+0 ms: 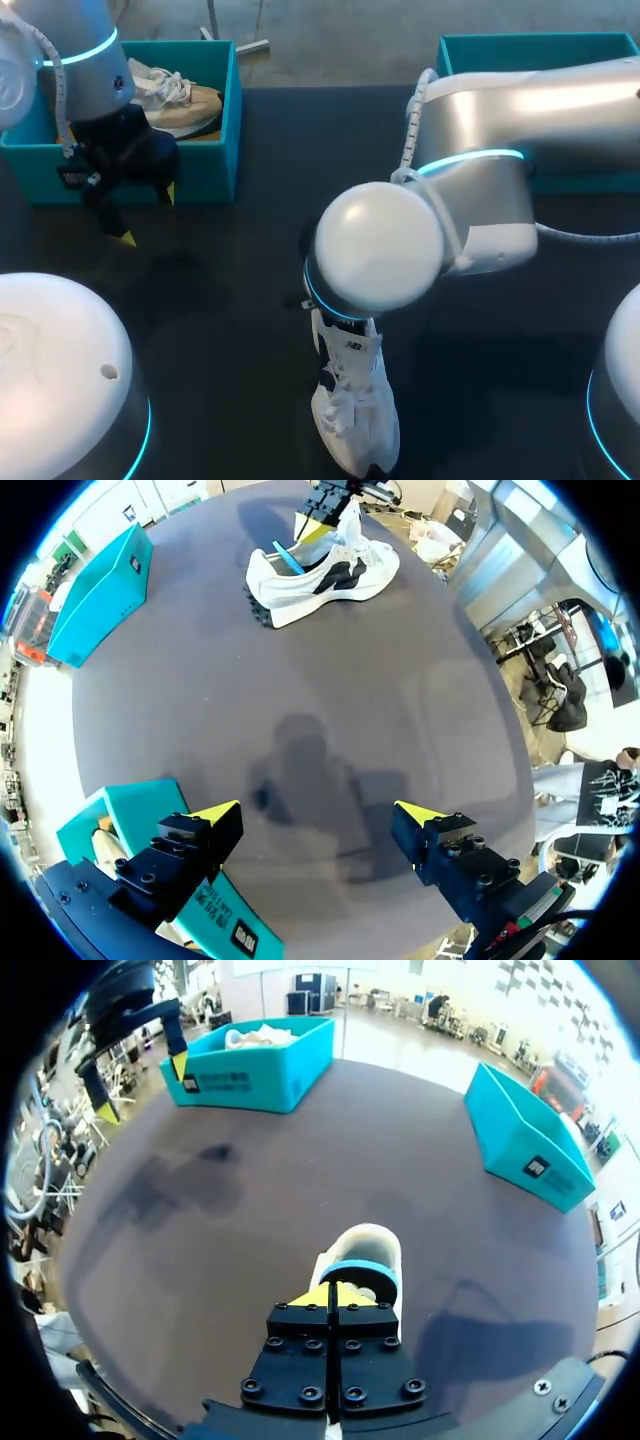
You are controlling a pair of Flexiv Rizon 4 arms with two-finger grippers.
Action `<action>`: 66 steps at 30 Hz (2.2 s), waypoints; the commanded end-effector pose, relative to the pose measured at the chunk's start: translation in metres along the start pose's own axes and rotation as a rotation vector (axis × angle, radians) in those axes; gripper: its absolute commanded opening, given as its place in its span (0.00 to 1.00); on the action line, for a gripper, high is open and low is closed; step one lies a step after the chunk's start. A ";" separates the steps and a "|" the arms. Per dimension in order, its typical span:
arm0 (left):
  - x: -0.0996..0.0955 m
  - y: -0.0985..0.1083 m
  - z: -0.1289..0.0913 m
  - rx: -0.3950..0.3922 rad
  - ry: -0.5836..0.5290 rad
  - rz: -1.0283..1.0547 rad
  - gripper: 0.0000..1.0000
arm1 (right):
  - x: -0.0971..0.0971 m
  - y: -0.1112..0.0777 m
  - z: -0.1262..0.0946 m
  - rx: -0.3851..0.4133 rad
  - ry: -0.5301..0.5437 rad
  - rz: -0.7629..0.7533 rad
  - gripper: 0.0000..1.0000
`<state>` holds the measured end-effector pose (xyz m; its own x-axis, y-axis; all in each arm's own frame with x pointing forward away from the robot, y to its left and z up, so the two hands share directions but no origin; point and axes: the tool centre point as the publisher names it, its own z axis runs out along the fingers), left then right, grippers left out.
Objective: Take the shoe out of the shoebox, open the shoe tongue, remove and reinsert the insole, then place the shoe into the shoebox
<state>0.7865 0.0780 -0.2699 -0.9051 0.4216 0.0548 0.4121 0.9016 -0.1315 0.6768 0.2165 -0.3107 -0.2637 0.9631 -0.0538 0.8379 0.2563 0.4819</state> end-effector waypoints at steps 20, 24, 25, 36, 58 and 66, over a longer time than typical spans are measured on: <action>0.001 0.000 0.000 -0.002 -0.002 0.000 1.00 | -0.012 -0.013 0.048 -0.063 -0.336 0.412 0.00; 0.001 0.000 0.000 -0.002 -0.002 0.000 1.00 | -0.016 -0.013 0.053 -0.060 -0.318 0.424 0.00; 0.001 0.000 0.000 -0.002 -0.002 0.000 1.00 | -0.016 -0.013 0.055 -0.059 -0.313 0.425 0.00; 0.001 0.000 0.000 -0.002 -0.002 0.000 1.00 | -0.019 -0.016 0.071 -0.029 -0.277 0.432 0.00; 0.001 0.000 0.000 -0.002 -0.002 0.000 1.00 | -0.018 -0.054 0.086 0.095 -0.228 0.451 0.00; 0.001 0.000 0.000 -0.002 -0.002 0.000 1.00 | -0.009 -0.062 0.058 0.107 -0.251 0.448 0.00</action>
<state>0.7865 0.0781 -0.2699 -0.9051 0.4216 0.0548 0.4121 0.9016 -0.1316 0.6695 0.1926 -0.3960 -0.2413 0.9452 -0.2199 0.9046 0.3011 0.3017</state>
